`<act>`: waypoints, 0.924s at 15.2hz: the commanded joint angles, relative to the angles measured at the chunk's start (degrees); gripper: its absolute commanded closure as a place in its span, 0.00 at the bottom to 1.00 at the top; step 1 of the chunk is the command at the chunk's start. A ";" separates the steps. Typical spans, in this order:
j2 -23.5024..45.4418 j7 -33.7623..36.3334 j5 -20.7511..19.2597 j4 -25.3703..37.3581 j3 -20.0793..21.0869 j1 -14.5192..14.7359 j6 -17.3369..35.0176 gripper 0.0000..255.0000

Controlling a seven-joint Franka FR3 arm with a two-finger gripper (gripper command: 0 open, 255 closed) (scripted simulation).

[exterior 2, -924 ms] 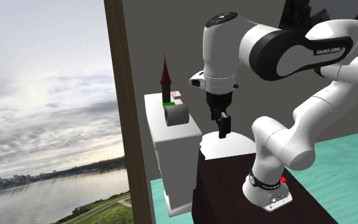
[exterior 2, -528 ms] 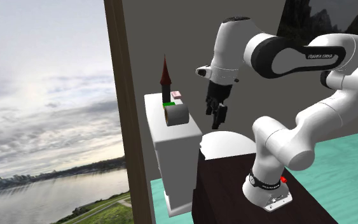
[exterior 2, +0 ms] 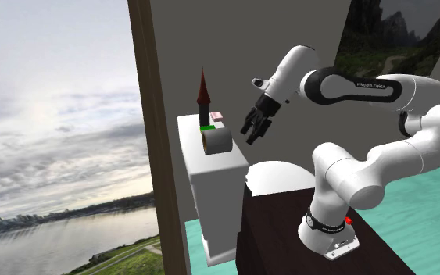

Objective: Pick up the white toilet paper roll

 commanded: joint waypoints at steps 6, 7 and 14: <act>-3.85 -17.21 -3.64 -2.47 -29.30 3.01 22.86 0.00; -4.75 -19.89 -3.80 -1.93 -33.56 4.64 25.46 0.00; -6.62 -27.38 -5.50 -1.83 -45.06 7.67 31.23 0.00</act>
